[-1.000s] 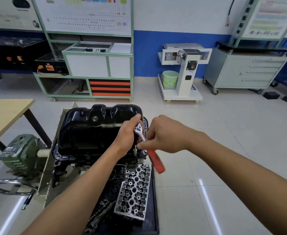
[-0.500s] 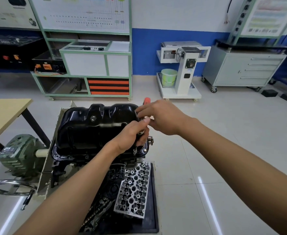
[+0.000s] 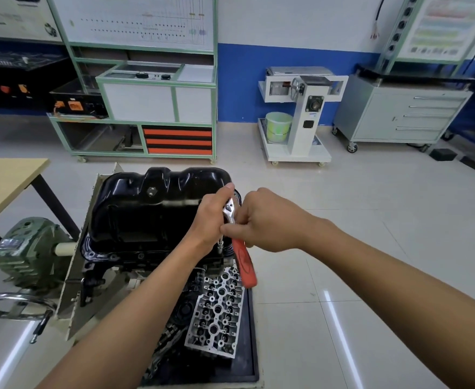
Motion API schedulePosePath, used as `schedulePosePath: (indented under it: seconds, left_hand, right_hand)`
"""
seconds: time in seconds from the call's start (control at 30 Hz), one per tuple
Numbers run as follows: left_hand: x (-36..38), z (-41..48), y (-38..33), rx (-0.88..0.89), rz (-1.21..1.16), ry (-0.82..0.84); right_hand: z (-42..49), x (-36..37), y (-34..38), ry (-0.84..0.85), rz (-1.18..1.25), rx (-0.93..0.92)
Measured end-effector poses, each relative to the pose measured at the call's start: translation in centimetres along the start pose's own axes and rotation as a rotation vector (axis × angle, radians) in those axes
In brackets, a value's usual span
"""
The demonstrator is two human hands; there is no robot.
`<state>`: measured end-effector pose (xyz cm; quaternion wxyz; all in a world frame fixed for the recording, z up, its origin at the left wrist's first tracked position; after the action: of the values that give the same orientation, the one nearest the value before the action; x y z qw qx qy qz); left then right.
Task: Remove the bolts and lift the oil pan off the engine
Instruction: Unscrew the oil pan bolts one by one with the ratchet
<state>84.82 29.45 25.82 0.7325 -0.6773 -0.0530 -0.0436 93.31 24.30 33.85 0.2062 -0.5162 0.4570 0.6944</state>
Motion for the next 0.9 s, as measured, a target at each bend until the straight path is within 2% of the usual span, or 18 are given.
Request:
schedulePosePath:
  seconds: [0.1, 0.23, 0.3, 0.37, 0.47, 0.57, 0.73, 0.9]
  left_hand:
    - [-0.3, 0.0, -0.6, 0.044, 0.079, 0.063]
    - [0.3, -0.5, -1.2, 0.089, 0.188, 0.269]
    - [1.0, -0.8, -1.0, 0.087, 0.206, 0.380]
    - [1.4, -1.1, -0.4, 0.051, 0.203, 0.439]
    - [1.8, -1.4, 0.0, 0.031, 0.194, 0.468]
    - [1.6, -1.3, -0.3, 0.041, 0.170, 0.411]
    - [0.0, -0.5, -0.4, 0.025, 0.102, 0.141]
    - [-0.5, -0.7, -0.3, 0.036, 0.082, -0.029]
  right_hand:
    - [0.4, -1.1, -0.8, 0.031, 0.000, 0.027]
    - [1.5, -2.8, -1.3, -0.023, -0.360, -0.004]
    - [2.1, -3.3, -1.0, -0.082, -0.456, -0.054]
    - [2.8, -3.1, -1.0, -0.111, -0.452, -0.100]
    - [3.1, -2.4, -0.5, -0.098, -0.305, -0.206]
    - [2.8, -2.2, -1.1, -0.123, -0.167, -0.224]
    - [1.1, -3.0, -2.9, -0.187, -0.327, -0.108]
    - [-1.1, -1.7, -2.0, -0.115, -0.253, 0.011]
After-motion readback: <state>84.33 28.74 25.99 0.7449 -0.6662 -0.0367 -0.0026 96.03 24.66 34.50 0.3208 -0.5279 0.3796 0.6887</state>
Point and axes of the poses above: each hand's wrist, its own z-axis towards the middle knuckle, its own x-axis out of the palm, y = z × x, the point moved 8 cm from there along z, towards the middle knuckle, and after that the axes turned 5 degrees about -y, right-handed, at the moved point
